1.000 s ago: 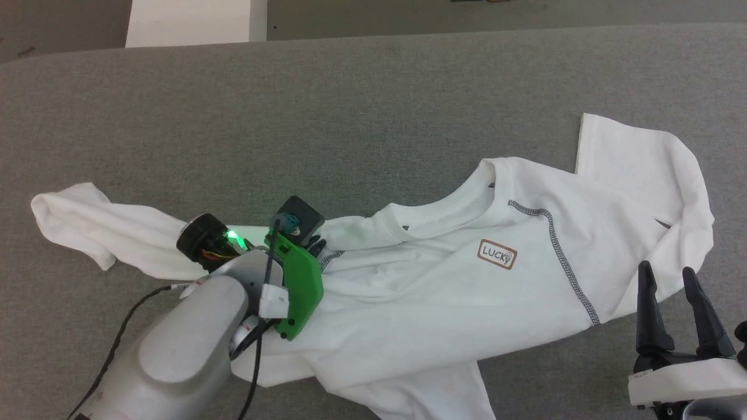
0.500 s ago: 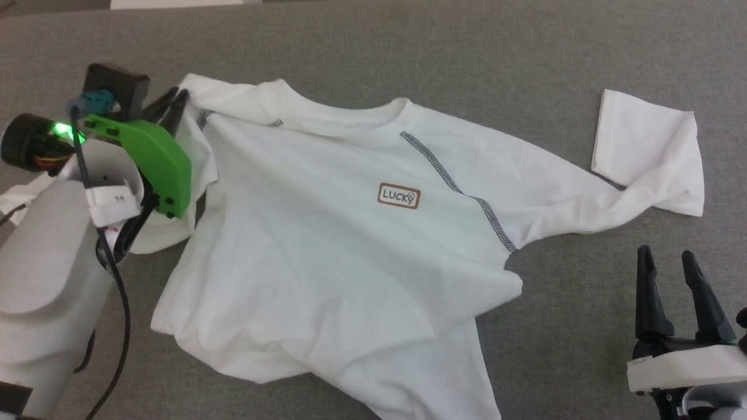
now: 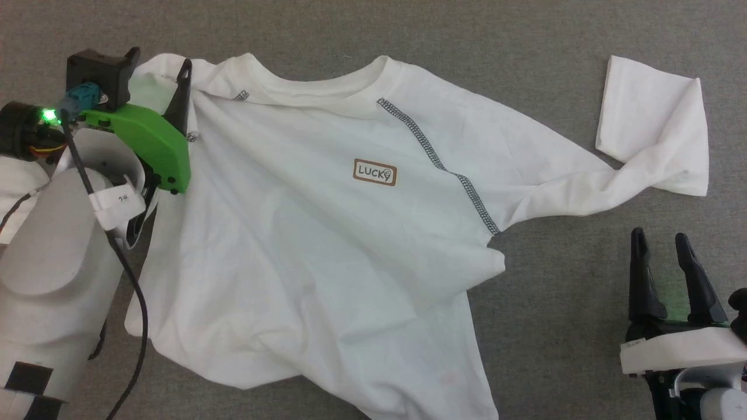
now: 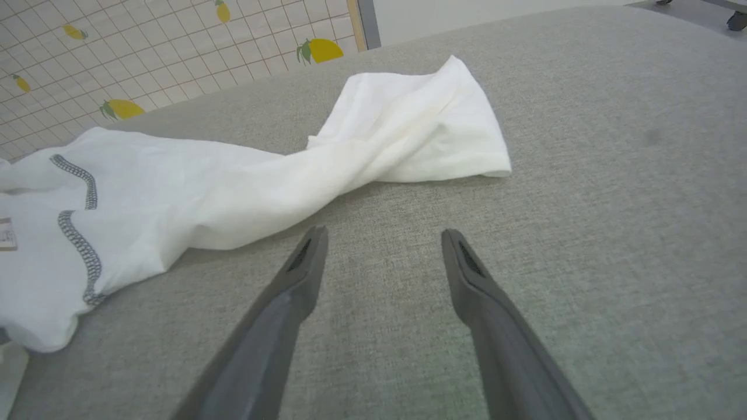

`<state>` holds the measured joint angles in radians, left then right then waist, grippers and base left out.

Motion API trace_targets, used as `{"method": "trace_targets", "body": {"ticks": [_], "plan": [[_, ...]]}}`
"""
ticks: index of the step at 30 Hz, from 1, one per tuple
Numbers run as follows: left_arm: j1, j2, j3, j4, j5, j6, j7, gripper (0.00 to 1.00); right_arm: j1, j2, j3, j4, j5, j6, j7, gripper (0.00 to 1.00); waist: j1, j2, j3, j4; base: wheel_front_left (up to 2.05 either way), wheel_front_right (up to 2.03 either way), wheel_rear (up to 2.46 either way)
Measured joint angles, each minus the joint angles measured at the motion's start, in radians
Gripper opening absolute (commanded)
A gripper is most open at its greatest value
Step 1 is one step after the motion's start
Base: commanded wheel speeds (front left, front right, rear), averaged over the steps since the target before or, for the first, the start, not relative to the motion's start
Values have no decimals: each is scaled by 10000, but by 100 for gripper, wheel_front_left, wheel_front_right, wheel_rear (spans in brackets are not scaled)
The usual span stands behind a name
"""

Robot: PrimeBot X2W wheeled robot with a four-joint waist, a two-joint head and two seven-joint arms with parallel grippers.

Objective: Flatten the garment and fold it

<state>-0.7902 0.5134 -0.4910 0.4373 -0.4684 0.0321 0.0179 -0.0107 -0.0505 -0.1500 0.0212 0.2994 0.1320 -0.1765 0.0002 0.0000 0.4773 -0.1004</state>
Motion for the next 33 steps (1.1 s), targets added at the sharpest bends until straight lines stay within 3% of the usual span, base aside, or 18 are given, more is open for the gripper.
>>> {"method": "trace_targets", "body": {"ticks": [5, 10, 17, 23, 26, 30, 33], "plan": [[166, -33, 353, -961, -42, 324, -1037, 100, 21, -2, -40, 54, -56, 0, 0, 100, -2, 0, -396, 90, 0, 0, 0], [1549, 31, 784, -2784, -161, 957, -1962, 100, 179, 0, -35, 6, -90, 0, 50, 100, -3, 0, -1092, 296, 0, 0, 0], [4540, 56, 1151, -5327, 240, 2527, -2667, 100, 662, -2, -35, -109, -98, 0, 194, 100, -2, 0, -2005, 570, 0, 0, 0], [7366, -637, 1218, -6123, 663, 3582, -2721, 100, 912, 0, 13, -119, -86, 0, 270, 100, -3, 0, -2559, 754, 0, 0, 0], [8327, -1312, 1287, -6234, 826, 3714, -2752, 100, 1024, 0, 25, -88, -81, 0, 284, 100, -3, 0, -2817, 823, 0, 0, 0], [9118, -2199, 1425, -6192, 878, 3526, -2754, 100, 1245, -2, 50, -67, -65, 0, 330, 100, -3, 0, -3179, 919, 0, 0, 0], [9189, -2359, 1712, -6186, 1264, 3227, -2757, 100, 1373, -4, 318, -159, -144, 0, 623, 100, -3, 0, -3439, 1016, 0, 0, 0]]}}
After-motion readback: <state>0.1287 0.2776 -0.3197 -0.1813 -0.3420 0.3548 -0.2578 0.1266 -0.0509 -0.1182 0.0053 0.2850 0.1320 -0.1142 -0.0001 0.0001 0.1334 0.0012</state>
